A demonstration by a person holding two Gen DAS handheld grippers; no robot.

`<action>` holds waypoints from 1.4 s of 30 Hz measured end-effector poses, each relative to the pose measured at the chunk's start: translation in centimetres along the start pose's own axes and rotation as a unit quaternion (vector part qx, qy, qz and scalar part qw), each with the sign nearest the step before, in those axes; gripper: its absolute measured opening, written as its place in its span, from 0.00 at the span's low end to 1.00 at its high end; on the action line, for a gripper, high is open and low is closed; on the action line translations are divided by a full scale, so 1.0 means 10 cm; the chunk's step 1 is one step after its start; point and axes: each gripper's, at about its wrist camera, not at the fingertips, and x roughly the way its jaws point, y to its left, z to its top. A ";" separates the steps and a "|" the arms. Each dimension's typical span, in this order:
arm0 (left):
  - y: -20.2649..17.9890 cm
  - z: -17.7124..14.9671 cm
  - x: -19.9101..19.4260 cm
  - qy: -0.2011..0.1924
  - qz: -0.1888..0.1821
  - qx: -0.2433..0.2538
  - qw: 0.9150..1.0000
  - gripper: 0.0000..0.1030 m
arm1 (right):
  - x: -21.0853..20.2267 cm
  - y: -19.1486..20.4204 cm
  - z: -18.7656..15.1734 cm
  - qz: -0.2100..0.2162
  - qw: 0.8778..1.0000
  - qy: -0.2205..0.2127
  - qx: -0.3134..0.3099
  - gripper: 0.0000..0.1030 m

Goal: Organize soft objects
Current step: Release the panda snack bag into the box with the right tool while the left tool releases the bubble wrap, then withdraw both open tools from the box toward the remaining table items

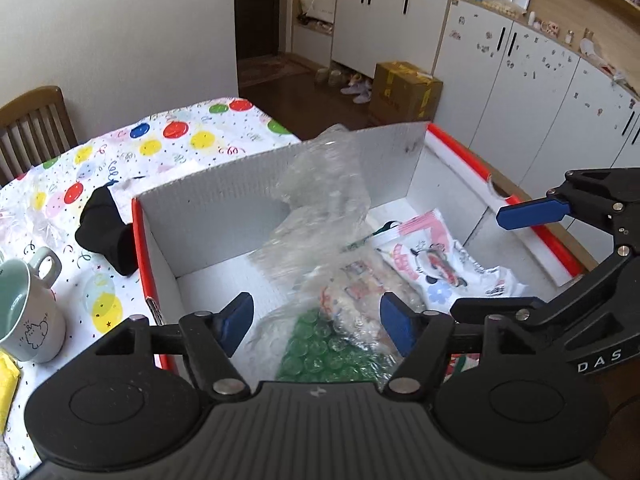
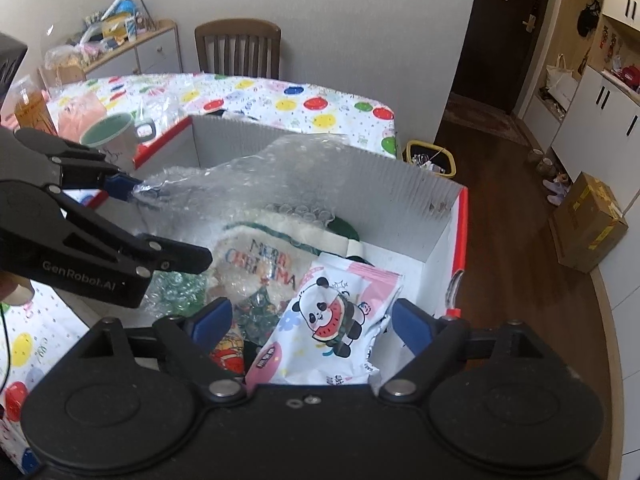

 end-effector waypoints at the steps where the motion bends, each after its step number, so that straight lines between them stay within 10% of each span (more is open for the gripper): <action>1: 0.00 0.00 -0.03 -0.003 0.001 0.000 1.000 0.68 | -0.03 -0.01 0.00 0.003 1.000 -0.003 0.005 0.86; 42: 0.81 -0.48 -1.60 -0.137 0.006 -0.058 0.989 0.97 | -0.87 1.05 0.34 0.053 0.985 -0.134 0.099 1.00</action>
